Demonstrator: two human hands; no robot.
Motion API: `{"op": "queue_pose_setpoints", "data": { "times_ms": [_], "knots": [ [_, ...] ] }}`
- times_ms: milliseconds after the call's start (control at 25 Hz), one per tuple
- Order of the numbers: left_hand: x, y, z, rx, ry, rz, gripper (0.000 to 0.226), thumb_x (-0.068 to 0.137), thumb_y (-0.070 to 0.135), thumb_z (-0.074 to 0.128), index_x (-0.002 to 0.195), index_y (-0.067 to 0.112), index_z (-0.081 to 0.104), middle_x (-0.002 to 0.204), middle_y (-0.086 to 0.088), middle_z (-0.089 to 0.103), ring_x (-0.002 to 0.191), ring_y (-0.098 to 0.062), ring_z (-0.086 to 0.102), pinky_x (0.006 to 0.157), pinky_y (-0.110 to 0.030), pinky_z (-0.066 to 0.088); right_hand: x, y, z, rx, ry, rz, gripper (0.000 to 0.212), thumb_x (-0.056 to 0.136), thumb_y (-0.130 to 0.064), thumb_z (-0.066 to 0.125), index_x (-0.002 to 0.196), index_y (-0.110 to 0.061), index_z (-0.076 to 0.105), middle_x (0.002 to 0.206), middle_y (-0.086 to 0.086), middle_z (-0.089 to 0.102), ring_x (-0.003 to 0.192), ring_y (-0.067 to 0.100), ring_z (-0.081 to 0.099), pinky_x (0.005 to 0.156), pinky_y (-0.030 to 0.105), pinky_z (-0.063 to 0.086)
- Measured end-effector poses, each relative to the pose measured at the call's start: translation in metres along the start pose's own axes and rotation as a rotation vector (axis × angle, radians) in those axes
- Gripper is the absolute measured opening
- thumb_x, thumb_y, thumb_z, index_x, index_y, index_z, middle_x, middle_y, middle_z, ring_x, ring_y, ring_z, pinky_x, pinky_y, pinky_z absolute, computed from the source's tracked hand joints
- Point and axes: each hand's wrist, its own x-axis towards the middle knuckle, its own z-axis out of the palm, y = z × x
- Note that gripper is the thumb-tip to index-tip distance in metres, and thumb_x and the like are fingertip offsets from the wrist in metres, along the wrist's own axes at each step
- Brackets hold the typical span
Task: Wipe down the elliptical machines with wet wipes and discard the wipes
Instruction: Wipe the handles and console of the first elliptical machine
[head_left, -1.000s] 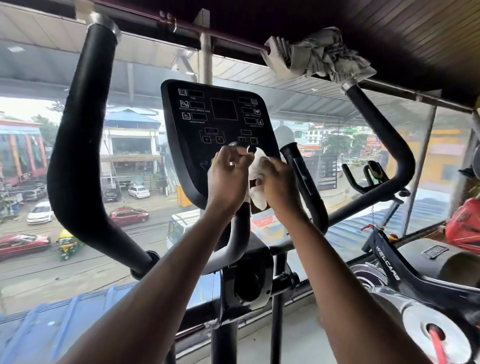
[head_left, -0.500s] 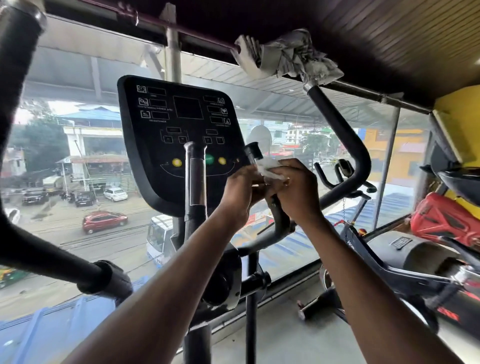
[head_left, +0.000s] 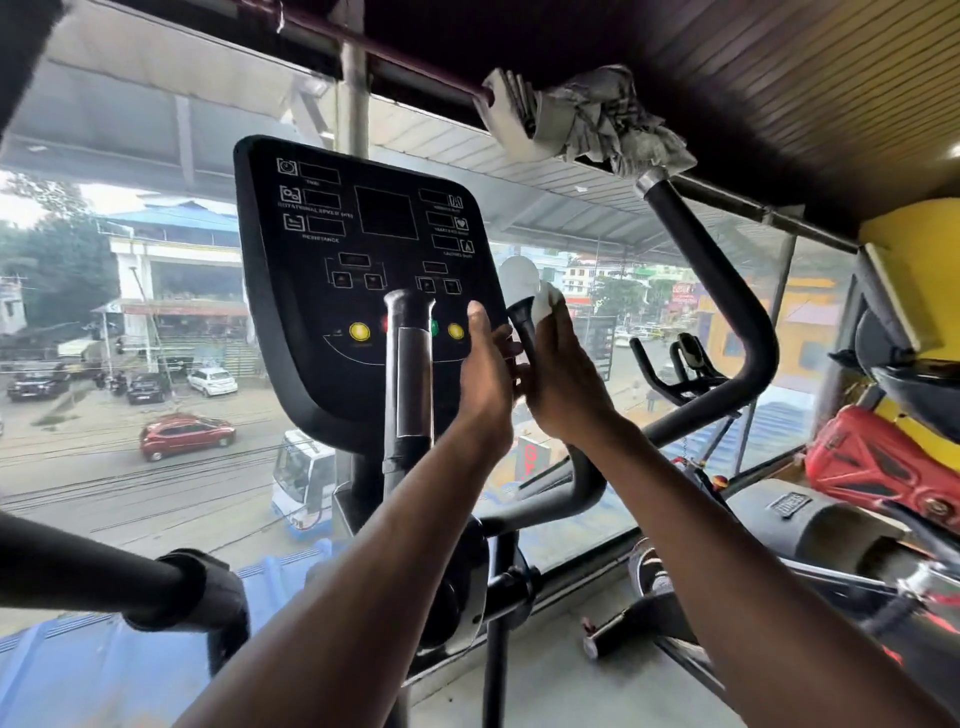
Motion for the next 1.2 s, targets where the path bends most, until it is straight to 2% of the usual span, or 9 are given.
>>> {"op": "queue_pose_setpoints", "data": {
  "times_ms": [320,440,600,720,840,920,1000,1080,1200],
  "knots": [
    [-0.002,-0.010,-0.002,0.058,-0.006,0.058,0.073,0.090,0.073,0.030,0.130,0.019,0.059,0.133,-0.005,0.061,0.124,-0.020,0.055,0.112,-0.043,0.036,-0.005,-0.010,0.012,-0.444,-0.033,-0.101,0.074,0.094,-0.042,0.033,0.153,-0.018,-0.004,0.159,0.002,-0.024,0.146,0.026,-0.024,0.116,0.056,0.001],
    [-0.003,-0.011,-0.006,0.093,-0.034,0.032,0.065,0.092,0.070,0.030,0.120,0.022,0.063,0.120,-0.003,0.067,0.117,-0.018,0.057,0.109,-0.041,0.038,-0.020,-0.007,0.025,-0.497,0.045,-0.064,0.075,0.095,-0.044,0.038,0.154,-0.022,-0.002,0.161,0.000,-0.019,0.148,0.025,-0.017,0.115,0.058,-0.001],
    [-0.005,-0.015,-0.005,0.162,-0.050,0.040,0.073,0.092,0.070,0.030,0.136,0.017,0.055,0.132,-0.003,0.060,0.121,-0.017,0.054,0.111,-0.041,0.038,-0.013,-0.012,0.017,-0.386,0.063,0.105,0.075,0.090,-0.041,0.024,0.153,-0.016,-0.009,0.160,0.009,-0.022,0.149,0.028,-0.013,0.115,0.060,0.008],
    [-0.005,-0.017,-0.006,0.181,-0.081,0.035,0.073,0.093,0.070,0.027,0.134,0.018,0.057,0.135,-0.003,0.059,0.123,-0.019,0.055,0.110,-0.043,0.038,-0.030,-0.011,0.023,-0.383,0.066,0.017,0.082,0.092,-0.040,0.049,0.154,-0.016,0.000,0.162,0.009,-0.010,0.150,0.029,0.002,0.114,0.059,0.020],
    [-0.004,-0.018,-0.006,0.162,-0.063,0.054,0.068,0.094,0.070,0.025,0.119,0.020,0.065,0.124,-0.003,0.065,0.114,-0.022,0.060,0.102,-0.039,0.044,-0.001,-0.008,0.002,0.017,0.070,0.078,0.088,0.086,-0.029,0.065,0.153,-0.012,0.011,0.156,0.016,0.018,0.137,0.032,0.035,0.099,0.042,0.040],
    [-0.005,-0.018,-0.006,0.172,-0.056,0.060,0.060,0.094,0.070,0.024,0.101,0.029,0.068,0.123,-0.009,0.066,0.118,-0.029,0.058,0.105,-0.043,0.040,0.014,-0.003,-0.008,0.340,0.043,0.199,0.074,0.083,-0.028,0.071,0.144,-0.012,0.033,0.135,0.013,0.044,0.118,0.029,0.050,0.081,0.031,0.039],
    [-0.006,-0.019,-0.007,0.168,-0.067,0.063,0.068,0.093,0.071,0.022,0.108,0.024,0.068,0.125,-0.010,0.065,0.122,-0.030,0.055,0.112,-0.049,0.032,0.010,0.011,-0.007,0.508,-0.023,0.302,0.052,0.079,-0.029,0.074,0.123,-0.014,0.051,0.110,0.004,0.060,0.103,0.025,0.059,0.073,0.032,0.041],
    [-0.003,-0.019,-0.007,0.160,-0.067,0.058,0.079,0.092,0.073,0.020,0.123,0.016,0.064,0.125,-0.006,0.065,0.114,-0.026,0.059,0.112,-0.049,0.031,0.005,0.019,-0.007,0.625,-0.070,0.356,0.041,0.076,-0.028,0.075,0.112,-0.018,0.057,0.100,0.000,0.065,0.097,0.023,0.064,0.077,0.035,0.047],
    [0.000,-0.019,-0.007,0.126,-0.006,0.035,0.077,0.092,0.073,0.020,0.119,0.016,0.064,0.119,-0.002,0.065,0.105,-0.016,0.059,0.105,-0.042,0.039,0.003,0.007,-0.009,0.513,-0.025,0.274,0.039,0.084,-0.028,0.067,0.114,-0.011,0.049,0.108,0.004,0.055,0.098,0.026,0.058,0.069,0.033,0.042]
  ]
}}
